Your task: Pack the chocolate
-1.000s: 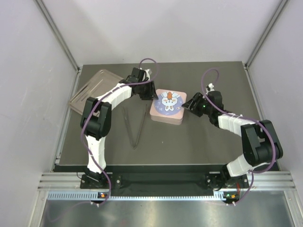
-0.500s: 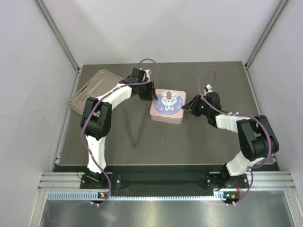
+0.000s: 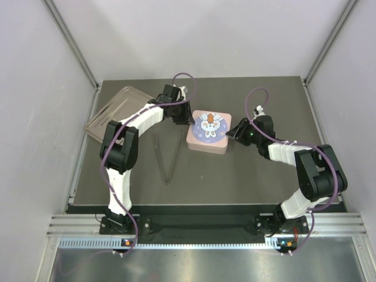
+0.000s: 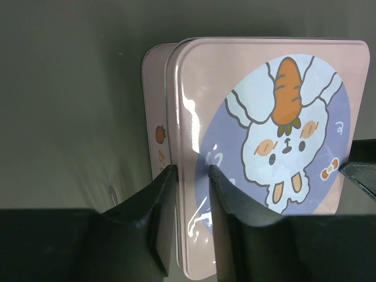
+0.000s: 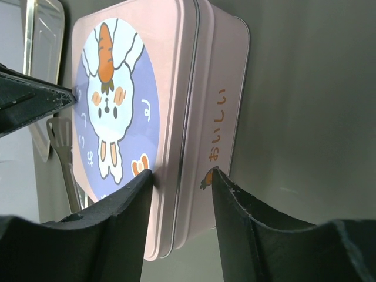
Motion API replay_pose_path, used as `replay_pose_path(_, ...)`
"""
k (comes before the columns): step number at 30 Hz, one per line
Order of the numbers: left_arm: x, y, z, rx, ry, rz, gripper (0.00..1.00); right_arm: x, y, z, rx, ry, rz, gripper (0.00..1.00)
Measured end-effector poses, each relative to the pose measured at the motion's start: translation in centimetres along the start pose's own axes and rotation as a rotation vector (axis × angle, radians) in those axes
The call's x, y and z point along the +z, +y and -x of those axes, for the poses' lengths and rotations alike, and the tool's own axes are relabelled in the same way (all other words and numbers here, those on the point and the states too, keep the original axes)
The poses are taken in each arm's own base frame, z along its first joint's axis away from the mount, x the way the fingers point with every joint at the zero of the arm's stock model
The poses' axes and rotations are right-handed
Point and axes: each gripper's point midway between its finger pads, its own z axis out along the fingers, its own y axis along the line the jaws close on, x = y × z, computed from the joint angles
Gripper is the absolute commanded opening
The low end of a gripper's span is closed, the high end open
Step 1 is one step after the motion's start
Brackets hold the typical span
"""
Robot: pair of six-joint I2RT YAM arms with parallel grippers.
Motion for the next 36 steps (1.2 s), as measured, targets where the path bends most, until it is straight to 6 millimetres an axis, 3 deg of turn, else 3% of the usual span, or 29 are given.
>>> replay_pose_path(15,0.3,-1.4,-0.6,-0.007,0.023,-0.039,0.30,-0.4,-0.3,-0.1,-0.030,0.035,-0.041,0.50)
replay_pose_path(18,0.4,-1.6,-0.8,-0.006,0.028,-0.040,0.30,-0.3,-0.5,-0.2,-0.025,0.036,-0.047,0.41)
replay_pose_path(20,0.7,-1.4,-0.9,-0.012,0.032,-0.038,0.30,-0.1,-0.6,-0.1,-0.025,0.030,-0.048,0.29)
replay_pose_path(25,0.7,-1.1,-0.6,-0.016,0.027,-0.019,0.31,0.2,-1.0,0.0,-0.001,-0.019,-0.016,0.17)
replay_pose_path(31,0.5,-0.5,-0.3,-0.021,0.019,0.020,0.32,0.8,-0.8,0.2,0.026,-0.052,0.054,0.21)
replay_pose_path(36,0.5,-0.4,-0.2,-0.025,0.032,0.033,0.34,0.8,-0.7,0.3,0.022,-0.052,0.059,0.34)
